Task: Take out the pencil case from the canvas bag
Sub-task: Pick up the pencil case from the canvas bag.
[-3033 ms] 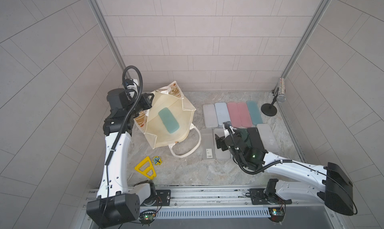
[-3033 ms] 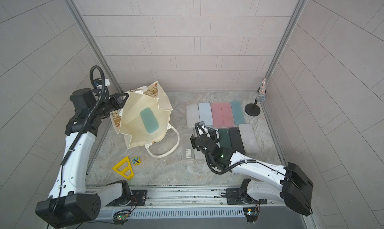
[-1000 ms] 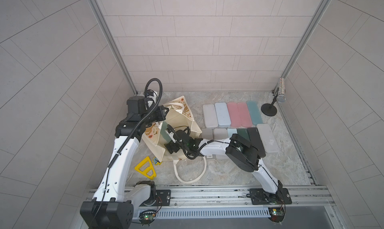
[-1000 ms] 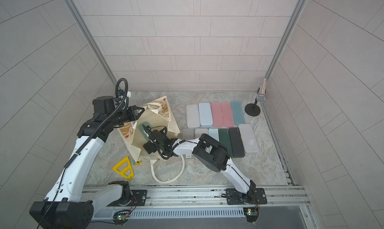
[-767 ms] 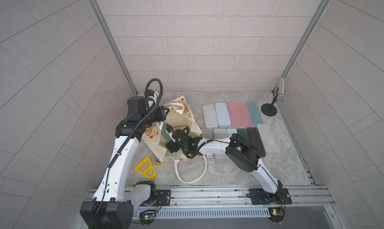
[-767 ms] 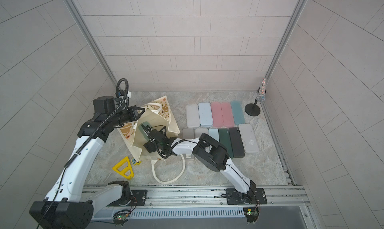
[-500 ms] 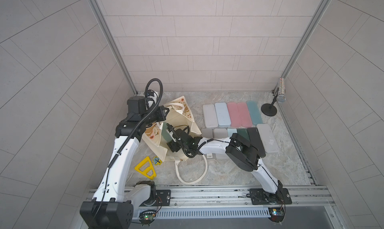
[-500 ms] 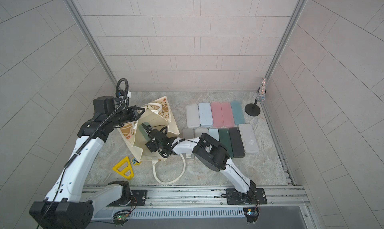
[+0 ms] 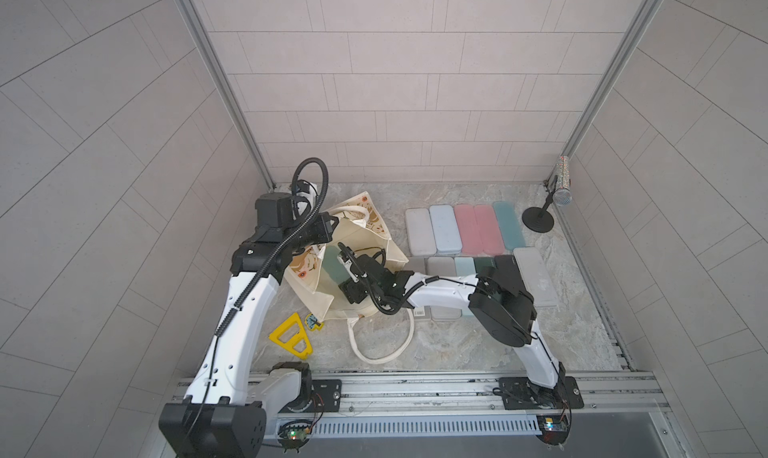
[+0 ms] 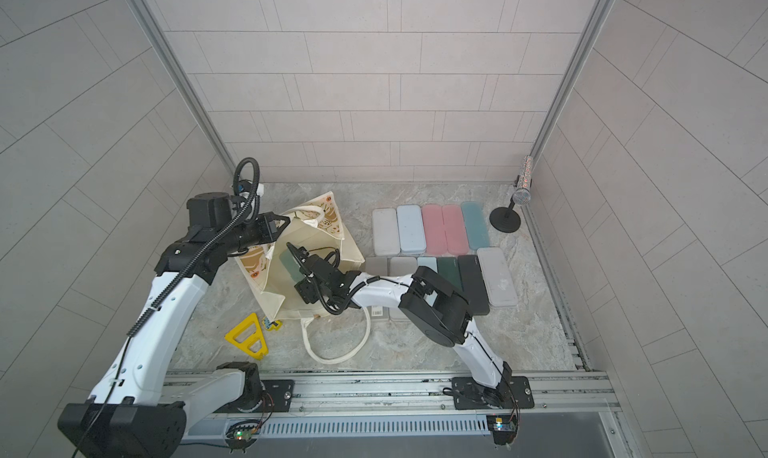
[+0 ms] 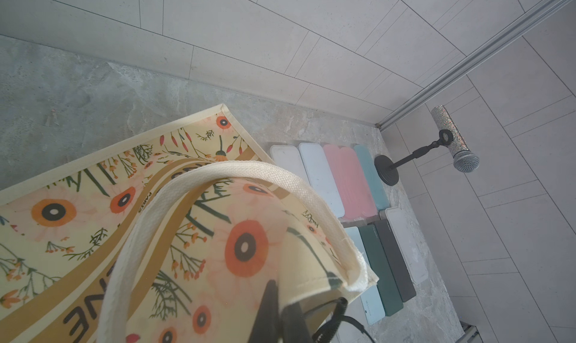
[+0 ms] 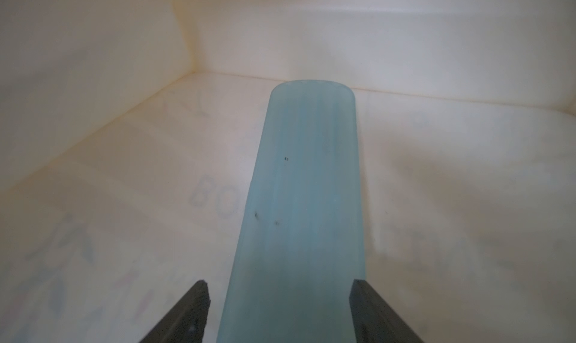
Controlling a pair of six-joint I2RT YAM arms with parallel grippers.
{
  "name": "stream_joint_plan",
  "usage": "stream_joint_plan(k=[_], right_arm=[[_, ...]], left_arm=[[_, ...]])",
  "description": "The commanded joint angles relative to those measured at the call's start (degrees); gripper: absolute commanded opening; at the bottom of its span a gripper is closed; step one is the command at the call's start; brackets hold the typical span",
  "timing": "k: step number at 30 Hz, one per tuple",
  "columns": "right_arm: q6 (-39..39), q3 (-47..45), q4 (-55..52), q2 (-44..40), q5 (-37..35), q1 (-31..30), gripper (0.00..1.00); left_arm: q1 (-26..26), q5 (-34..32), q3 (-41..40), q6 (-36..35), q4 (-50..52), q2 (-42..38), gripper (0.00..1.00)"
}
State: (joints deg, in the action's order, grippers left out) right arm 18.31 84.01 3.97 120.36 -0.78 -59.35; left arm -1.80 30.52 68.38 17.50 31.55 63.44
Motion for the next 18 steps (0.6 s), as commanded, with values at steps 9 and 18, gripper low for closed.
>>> stream_joint_plan(k=[9,18], right_arm=[[2.6,-7.0,-5.6,-8.7,-0.3,-0.9,0.78],[2.4,7.0,-10.9,2.1,-2.8,-0.5,0.93]], left_arm=[[-0.3,-2.0,1.3,-0.4,-3.3,-0.4,0.00],[-0.3,-0.2,1.1,1.0,-4.2,-0.7,0.00]])
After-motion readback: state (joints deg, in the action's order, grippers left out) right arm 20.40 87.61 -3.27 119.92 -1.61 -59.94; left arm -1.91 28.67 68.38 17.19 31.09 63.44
